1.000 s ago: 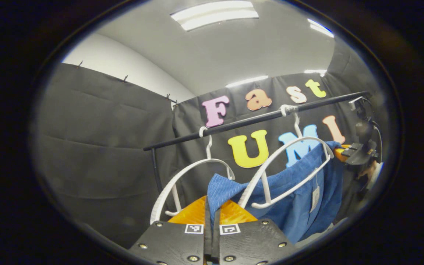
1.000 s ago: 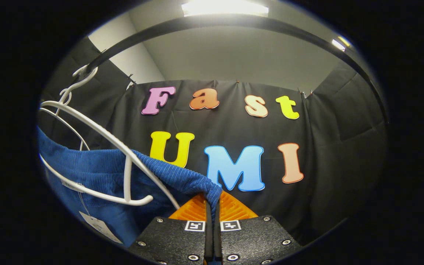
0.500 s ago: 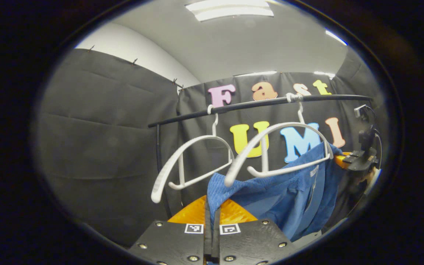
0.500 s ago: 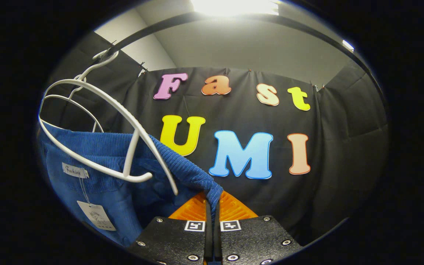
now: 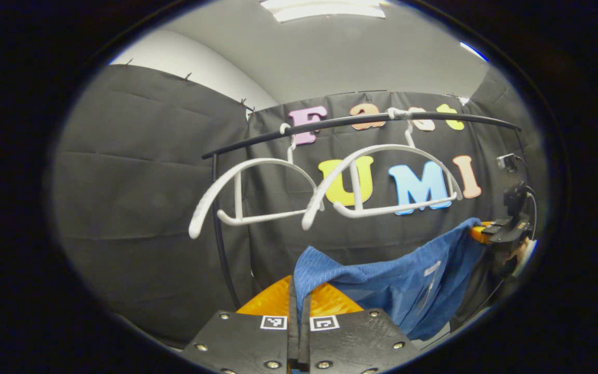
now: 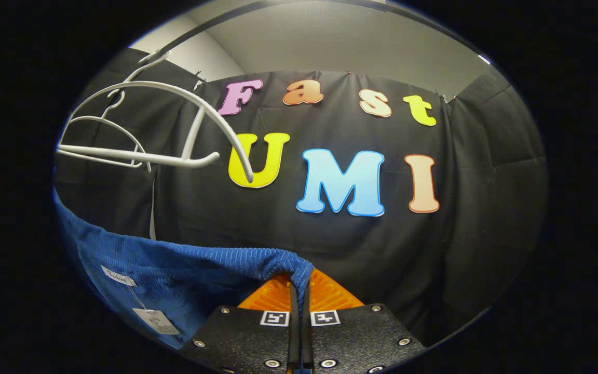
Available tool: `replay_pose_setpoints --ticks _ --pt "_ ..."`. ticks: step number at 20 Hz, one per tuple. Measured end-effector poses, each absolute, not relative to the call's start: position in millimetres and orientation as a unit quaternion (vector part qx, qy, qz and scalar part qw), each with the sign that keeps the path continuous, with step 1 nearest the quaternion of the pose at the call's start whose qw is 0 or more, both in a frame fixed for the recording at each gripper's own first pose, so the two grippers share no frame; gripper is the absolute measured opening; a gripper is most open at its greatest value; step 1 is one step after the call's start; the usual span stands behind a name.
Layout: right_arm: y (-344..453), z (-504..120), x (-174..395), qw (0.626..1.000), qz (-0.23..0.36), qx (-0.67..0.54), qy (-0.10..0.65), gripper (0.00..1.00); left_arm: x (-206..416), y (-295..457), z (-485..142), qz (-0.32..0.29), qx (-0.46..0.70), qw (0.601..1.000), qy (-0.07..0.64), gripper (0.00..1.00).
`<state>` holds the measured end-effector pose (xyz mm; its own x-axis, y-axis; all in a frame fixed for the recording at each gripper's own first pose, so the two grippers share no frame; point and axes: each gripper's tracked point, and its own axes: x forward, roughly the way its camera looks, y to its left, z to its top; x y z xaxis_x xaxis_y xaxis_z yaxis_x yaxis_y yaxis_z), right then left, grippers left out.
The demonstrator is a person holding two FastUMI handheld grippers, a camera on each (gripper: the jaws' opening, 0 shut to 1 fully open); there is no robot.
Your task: Grasp the clothes on the hanger with both hands and then place them into the laundry hamper below.
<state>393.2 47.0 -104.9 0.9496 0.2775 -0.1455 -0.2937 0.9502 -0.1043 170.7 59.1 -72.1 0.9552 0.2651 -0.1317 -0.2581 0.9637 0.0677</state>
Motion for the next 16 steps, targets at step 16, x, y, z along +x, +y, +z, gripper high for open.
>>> replay_pose_setpoints --ticks 16 --pt "39 -56 224 0.987 0.134 -0.059 0.060 0.01 110 19 -44 0.010 -0.006 0.999 0.052 0.00"
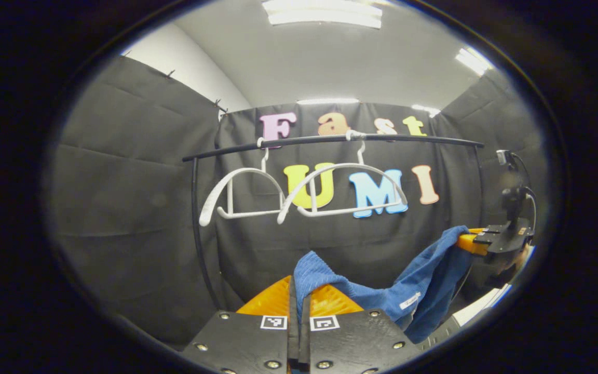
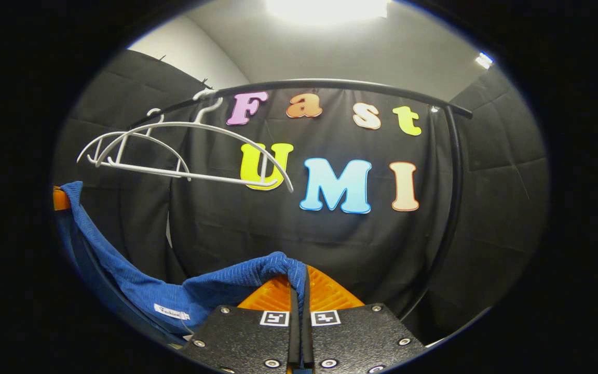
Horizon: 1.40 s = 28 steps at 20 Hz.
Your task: Grasp the clothes on the hanger with both hands and then place them into the laundry hamper below.
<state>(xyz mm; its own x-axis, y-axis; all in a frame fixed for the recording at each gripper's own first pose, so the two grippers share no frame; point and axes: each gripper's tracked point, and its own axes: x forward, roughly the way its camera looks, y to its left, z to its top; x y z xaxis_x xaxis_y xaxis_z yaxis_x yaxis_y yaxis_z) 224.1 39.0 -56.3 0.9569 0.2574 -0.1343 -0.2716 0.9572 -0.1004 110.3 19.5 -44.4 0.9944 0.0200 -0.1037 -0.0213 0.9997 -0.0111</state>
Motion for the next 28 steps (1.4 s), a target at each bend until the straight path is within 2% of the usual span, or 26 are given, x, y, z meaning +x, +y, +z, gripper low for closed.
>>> replay_pose_setpoints --ticks 5,10,17,21,28 --pt "62 -40 175 0.988 0.135 -0.059 0.044 0.01 103 9 -36 -0.035 -0.019 0.998 0.043 0.00" --pt "91 -29 118 0.988 0.143 -0.041 0.041 0.01 64 -1 -21 -0.080 -0.029 0.996 0.030 0.00" --pt "147 -15 81 0.982 0.184 -0.023 0.040 0.00 56 -28 -10 -0.135 -0.040 0.990 0.008 0.00" --pt "166 -42 55 0.977 0.202 -0.015 0.062 0.01 37 -28 -34 -0.149 -0.050 0.987 0.027 0.01" --pt "168 -136 40 0.968 0.195 -0.015 0.155 0.01 42 -25 -133 -0.144 -0.083 0.980 0.105 0.01"
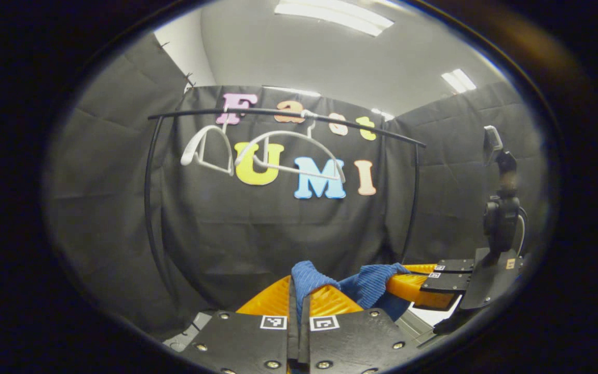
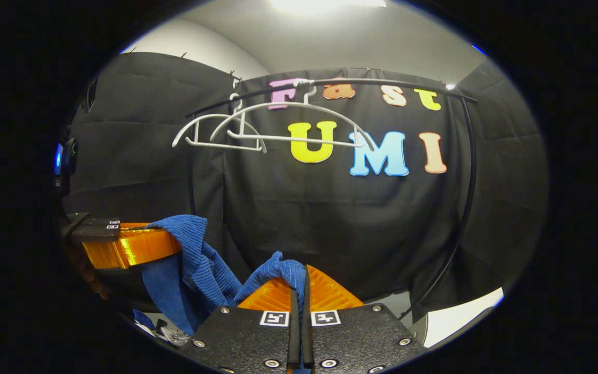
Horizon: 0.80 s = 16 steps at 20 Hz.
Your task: Grasp the clothes on the hanger with both hands and then place them into the laundry hamper below.
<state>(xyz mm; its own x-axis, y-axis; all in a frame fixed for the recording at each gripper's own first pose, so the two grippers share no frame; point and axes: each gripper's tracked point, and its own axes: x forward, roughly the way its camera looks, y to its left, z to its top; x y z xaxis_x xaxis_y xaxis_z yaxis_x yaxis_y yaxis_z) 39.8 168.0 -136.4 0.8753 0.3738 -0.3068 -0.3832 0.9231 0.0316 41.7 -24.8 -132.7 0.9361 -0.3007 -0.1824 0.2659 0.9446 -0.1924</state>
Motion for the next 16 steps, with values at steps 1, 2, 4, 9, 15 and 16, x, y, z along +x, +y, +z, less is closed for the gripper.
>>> replay_pose_setpoints --ticks 1,2,4,9,15,16 --pt "168 -148 38 0.966 0.194 -0.015 0.167 0.01 41 -24 -145 -0.142 -0.086 0.979 0.116 0.01" --pt "168 -159 36 0.965 0.193 -0.015 0.178 0.01 39 -27 -156 -0.141 -0.088 0.978 0.123 0.01" --pt "167 -178 28 0.961 0.192 -0.018 0.197 0.01 28 -29 -176 -0.141 -0.088 0.976 0.141 0.01" --pt "160 -214 17 0.953 0.191 -0.029 0.234 0.01 12 -30 -214 -0.133 -0.076 0.971 0.182 0.01" --pt "152 -263 16 0.938 0.187 -0.047 0.289 0.01 16 -29 -280 -0.119 -0.071 0.961 0.241 0.01" --pt "152 -271 12 0.935 0.187 -0.049 0.298 0.01 14 -29 -289 -0.117 -0.070 0.959 0.250 0.01"
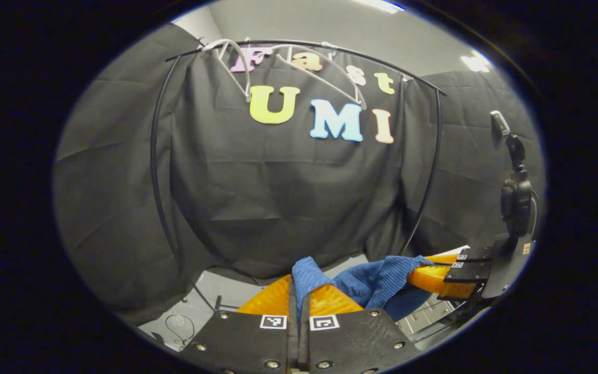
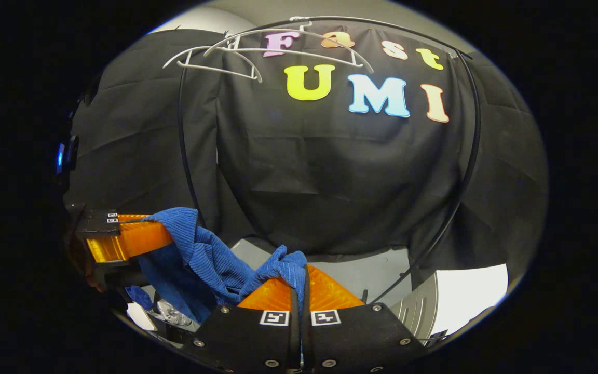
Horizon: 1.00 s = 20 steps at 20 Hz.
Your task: Grasp the clothes on the hanger with both hands and then place them into the laundry hamper below.
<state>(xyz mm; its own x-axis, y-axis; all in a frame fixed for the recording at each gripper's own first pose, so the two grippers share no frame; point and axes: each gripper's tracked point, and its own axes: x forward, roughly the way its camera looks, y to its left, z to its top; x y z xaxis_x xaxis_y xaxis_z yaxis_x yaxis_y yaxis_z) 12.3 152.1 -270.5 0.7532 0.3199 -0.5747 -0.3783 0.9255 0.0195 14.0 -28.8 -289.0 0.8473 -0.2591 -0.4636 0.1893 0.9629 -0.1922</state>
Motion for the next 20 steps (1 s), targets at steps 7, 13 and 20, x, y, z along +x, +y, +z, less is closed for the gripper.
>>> replay_pose_setpoints --ticks 7,13,20 --pt "157 -320 -20 0.913 0.191 -0.069 0.354 0.01 -16 -24 -350 -0.114 -0.064 0.940 0.316 0.01" --pt "157 -356 -32 0.894 0.185 -0.078 0.400 0.01 -21 -24 -390 -0.123 -0.049 0.921 0.367 0.01" --pt "153 -397 -51 0.866 0.177 -0.075 0.461 0.04 -44 -28 -434 -0.133 -0.018 0.894 0.428 0.01"
